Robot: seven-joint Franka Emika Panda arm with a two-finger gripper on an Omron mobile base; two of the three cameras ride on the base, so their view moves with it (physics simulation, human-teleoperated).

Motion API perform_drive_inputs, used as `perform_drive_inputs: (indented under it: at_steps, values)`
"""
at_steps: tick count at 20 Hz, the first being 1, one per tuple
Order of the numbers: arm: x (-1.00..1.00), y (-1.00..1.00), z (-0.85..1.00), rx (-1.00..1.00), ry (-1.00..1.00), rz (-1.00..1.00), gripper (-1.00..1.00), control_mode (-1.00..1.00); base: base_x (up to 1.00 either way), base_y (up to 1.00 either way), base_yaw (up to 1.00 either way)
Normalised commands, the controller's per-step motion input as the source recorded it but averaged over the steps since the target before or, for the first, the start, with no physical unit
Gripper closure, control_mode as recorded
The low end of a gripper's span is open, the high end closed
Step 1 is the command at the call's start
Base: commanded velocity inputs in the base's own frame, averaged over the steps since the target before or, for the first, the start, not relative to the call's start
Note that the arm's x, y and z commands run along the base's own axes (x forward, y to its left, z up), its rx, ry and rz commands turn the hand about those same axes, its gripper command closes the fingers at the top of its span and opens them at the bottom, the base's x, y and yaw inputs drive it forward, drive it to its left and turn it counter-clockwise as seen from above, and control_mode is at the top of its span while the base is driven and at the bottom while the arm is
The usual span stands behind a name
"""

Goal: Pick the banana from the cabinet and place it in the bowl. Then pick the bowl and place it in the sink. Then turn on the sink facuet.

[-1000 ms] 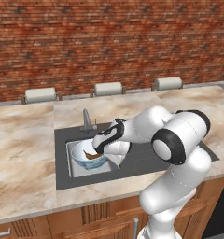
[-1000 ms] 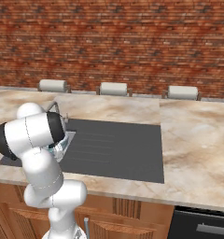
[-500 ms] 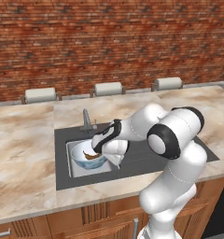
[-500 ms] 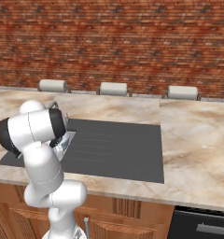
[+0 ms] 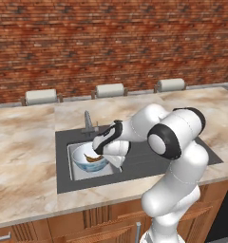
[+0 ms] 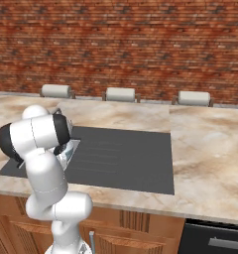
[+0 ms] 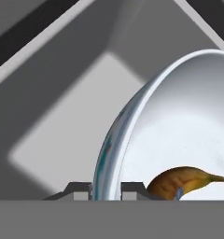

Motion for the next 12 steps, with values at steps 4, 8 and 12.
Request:
perform_drive_inputs:
  at_steps: [4, 8, 12]
  values:
    - [0.11, 0.03, -0.18, 0.0, -0.01, 0.0, 1.0, -1.0, 0.0, 0.0, 0.0]
    - [0.06, 0.0, -0.28, 0.0, -0.04, 0.0, 1.0, -1.0, 0.0, 0.0, 0.0]
    - [0.0, 0.0, -0.37, 0.0, -0.06, 0.0, 1.0, -1.0, 0.0, 0.0, 0.0]
